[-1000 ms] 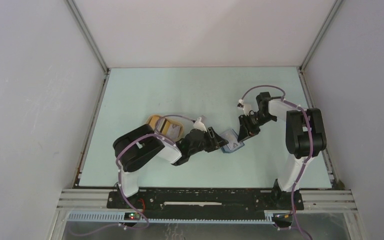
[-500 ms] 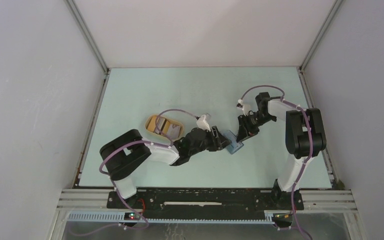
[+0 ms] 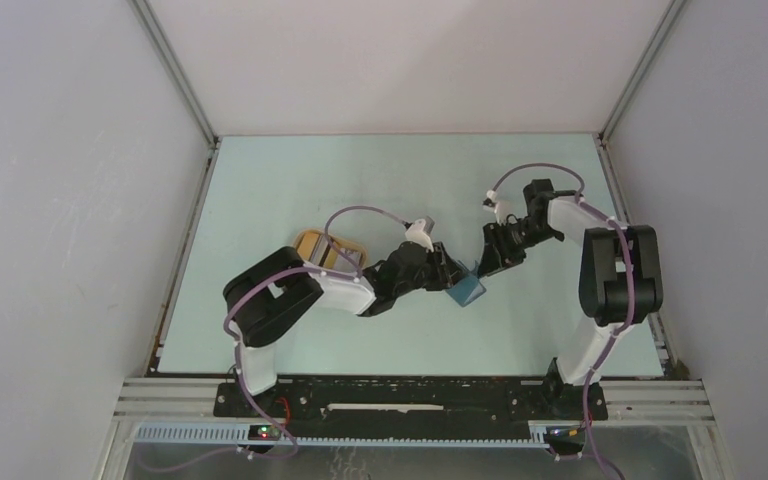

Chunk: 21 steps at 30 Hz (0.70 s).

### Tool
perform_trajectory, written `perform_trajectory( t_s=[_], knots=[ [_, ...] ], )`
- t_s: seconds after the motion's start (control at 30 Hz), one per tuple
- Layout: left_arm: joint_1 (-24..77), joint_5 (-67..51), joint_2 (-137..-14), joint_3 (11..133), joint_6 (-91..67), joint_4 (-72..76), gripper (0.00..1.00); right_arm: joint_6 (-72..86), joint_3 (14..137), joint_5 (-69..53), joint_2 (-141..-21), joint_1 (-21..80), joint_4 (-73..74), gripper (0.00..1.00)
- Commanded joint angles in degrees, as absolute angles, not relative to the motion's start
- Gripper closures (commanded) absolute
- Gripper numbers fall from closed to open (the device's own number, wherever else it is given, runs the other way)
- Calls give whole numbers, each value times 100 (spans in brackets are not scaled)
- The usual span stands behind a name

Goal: Put the credit cards into the card holder
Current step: Close the card holder at the center of the board.

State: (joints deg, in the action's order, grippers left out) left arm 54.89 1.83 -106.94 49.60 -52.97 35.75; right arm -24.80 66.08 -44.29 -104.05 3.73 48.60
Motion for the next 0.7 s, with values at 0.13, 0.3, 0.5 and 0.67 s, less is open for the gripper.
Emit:
perform_trajectory(
  t_s=[0.13,0.3,0.5,0.67],
  knots=[
    [5337,281,-11049,5425,-4915,3067,63,-2929,6680,-4658,-9599,53,5008,46],
    [5319,151,-11149,5484,-4869,3067,63,-3225,6570,-4669,-9061,44,4808,45],
    [5283,111,-11202,5482,-4884,3067,75,-3252,6175,-3522,-8594,825,3769,44],
    [5267,57,-11265,5482,-4912,3079,81,-2887,6206,-2572,-8888,1344,3504,46]
  ],
)
